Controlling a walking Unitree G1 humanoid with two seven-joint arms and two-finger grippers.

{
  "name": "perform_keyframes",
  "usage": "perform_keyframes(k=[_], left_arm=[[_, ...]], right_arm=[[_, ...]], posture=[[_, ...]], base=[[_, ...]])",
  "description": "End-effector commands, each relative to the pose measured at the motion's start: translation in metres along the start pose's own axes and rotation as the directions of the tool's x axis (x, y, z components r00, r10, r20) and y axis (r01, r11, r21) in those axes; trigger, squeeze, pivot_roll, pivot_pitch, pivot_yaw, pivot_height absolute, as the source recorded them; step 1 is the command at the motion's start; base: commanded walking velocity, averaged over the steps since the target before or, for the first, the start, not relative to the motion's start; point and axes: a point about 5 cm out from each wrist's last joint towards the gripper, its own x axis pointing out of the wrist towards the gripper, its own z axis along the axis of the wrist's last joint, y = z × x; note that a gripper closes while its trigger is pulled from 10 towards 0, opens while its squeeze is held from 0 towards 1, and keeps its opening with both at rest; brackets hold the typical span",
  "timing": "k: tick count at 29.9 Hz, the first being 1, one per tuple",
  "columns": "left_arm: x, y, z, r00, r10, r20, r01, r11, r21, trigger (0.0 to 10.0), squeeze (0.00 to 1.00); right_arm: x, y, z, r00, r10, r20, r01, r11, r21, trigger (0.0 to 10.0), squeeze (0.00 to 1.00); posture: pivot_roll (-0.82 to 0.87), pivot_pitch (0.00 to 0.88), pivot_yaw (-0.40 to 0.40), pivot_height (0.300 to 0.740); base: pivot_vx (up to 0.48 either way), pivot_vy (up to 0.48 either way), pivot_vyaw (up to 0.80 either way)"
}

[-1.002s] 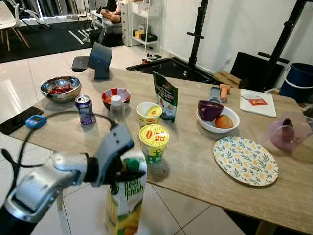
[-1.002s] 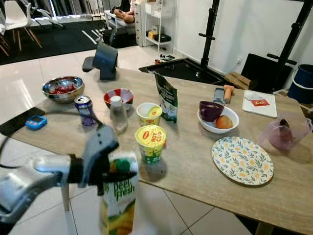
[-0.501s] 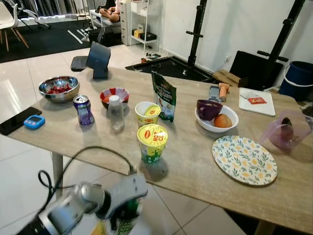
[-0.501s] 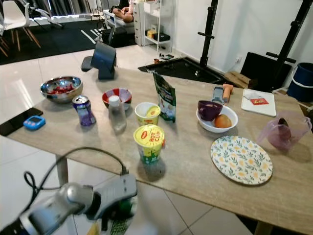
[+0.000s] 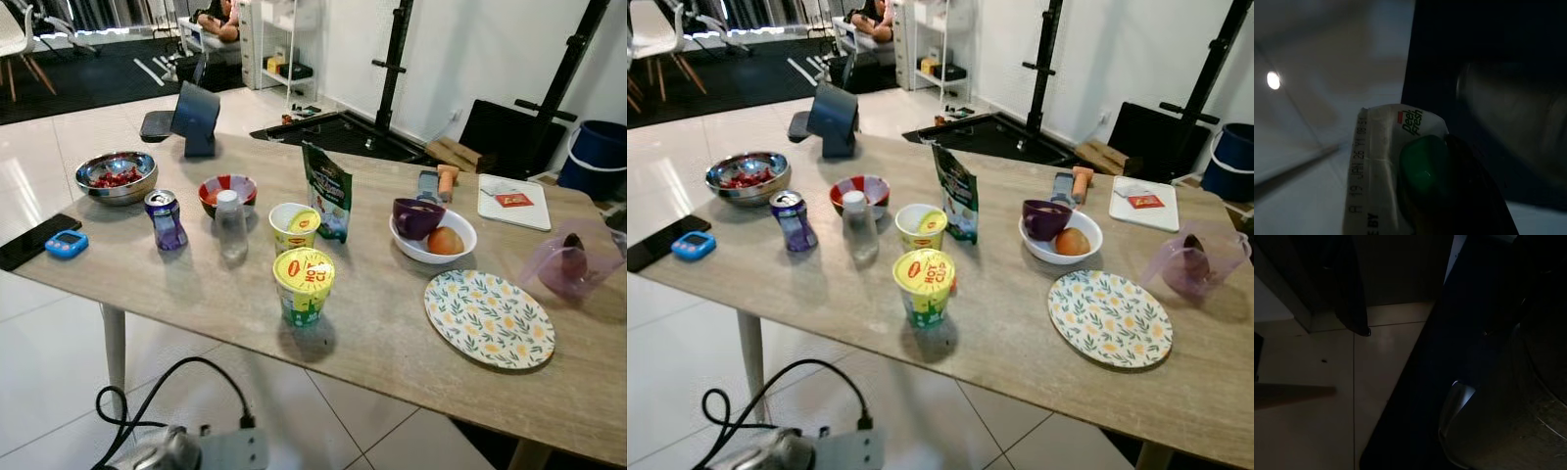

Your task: Restocking fridge

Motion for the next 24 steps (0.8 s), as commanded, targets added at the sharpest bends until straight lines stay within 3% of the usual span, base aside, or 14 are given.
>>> perform_keyframes(k=[1,7,10,12,13,17,19,20,21,23,24], left_arm=[[0.008,-0.006,-0.004,1.0,0.019,-0.014,-0.019,1.0,-0.001,10.0,0.0],[0.022,-0.025,-0.026,0.997,0.044,-0.061,-0.05,0.994,-0.101,10.0,0.0],[0.028,-0.035,-0.04,0.991,0.083,-0.106,-0.1,0.98,-0.17,10.0,0.0],[0.03,-0.046,-0.051,0.986,0.095,-0.134,-0.129,0.955,-0.268,10.0,0.0],[0.03,-0.046,-0.051,0.986,0.095,-0.134,-0.129,0.955,-0.268,10.0,0.0],[0.033,-0.066,-0.066,0.98,0.098,-0.176,-0.164,0.895,-0.414,10.0,0.0],[0.033,-0.066,-0.066,0.98,0.098,-0.176,-0.164,0.895,-0.414,10.0,0.0],[0.034,-0.071,-0.069,0.978,0.094,-0.185,-0.168,0.88,-0.445,10.0,0.0],[0.034,-0.081,-0.073,0.977,0.084,-0.198,-0.176,0.843,-0.508,10.0,0.0],[0.035,-0.084,-0.074,0.976,0.083,-0.201,-0.179,0.83,-0.527,10.0,0.0],[0.035,-0.092,-0.078,0.975,0.072,-0.212,-0.185,0.79,-0.584,10.0,0.0]], right_arm=[[0.004,0.017,0.006,0.998,0.053,0.027,-0.054,0.998,0.015,10.0,0.0],[0.004,0.016,0.006,0.999,0.044,0.026,-0.044,0.999,0.017,10.0,0.0],[0.004,0.016,0.006,0.999,0.039,0.025,-0.039,0.999,0.021,10.0,0.0],[0.004,0.016,0.006,0.999,0.039,0.024,-0.039,0.999,0.023,10.0,0.0],[0.004,0.016,0.006,0.999,0.039,0.024,-0.039,0.999,0.023,10.0,0.0],[0.004,0.015,0.006,0.999,0.04,0.023,-0.04,0.999,0.023,10.0,0.0],[0.004,0.015,0.006,0.999,0.04,0.023,-0.04,0.999,0.023,10.0,0.0],[0.004,0.015,0.006,0.999,0.04,0.023,-0.041,0.999,0.023,10.0,0.0],[0.004,0.015,0.006,0.999,0.041,0.024,-0.041,0.999,0.022,10.0,0.0],[0.004,0.015,0.006,0.999,0.041,0.024,-0.041,0.999,0.022,10.0,0.0],[0.004,0.015,0.006,0.999,0.041,0.023,-0.041,0.999,0.022,10.0,0.0]], posture=[[-0.02,0.0,0.022,0.74],[-0.02,0.0,0.021,0.74],[-0.02,0.0,0.021,0.74],[-0.02,0.0,0.017,0.74],[-0.02,0.0,0.017,0.74],[-0.02,0.0,0.013,0.74],[-0.02,0.0,0.013,0.74],[-0.02,0.0,0.013,0.74],[-0.02,0.0,0.013,0.74],[-0.02,0.0,0.013,0.74],[-0.02,0.0,0.013,0.74]], base=[[0.0,0.0,0.0],[0.0,0.0,0.0],[0.0,0.0,0.0],[0.0,0.0,0.0],[0.0,0.0,0.0],[0.0,0.0,-0.54],[0.0,0.0,-0.73],[0.0,0.0,-0.73],[0.0,0.0,-0.73],[0.0,0.0,-0.58],[0.0,0.0,-0.4]])
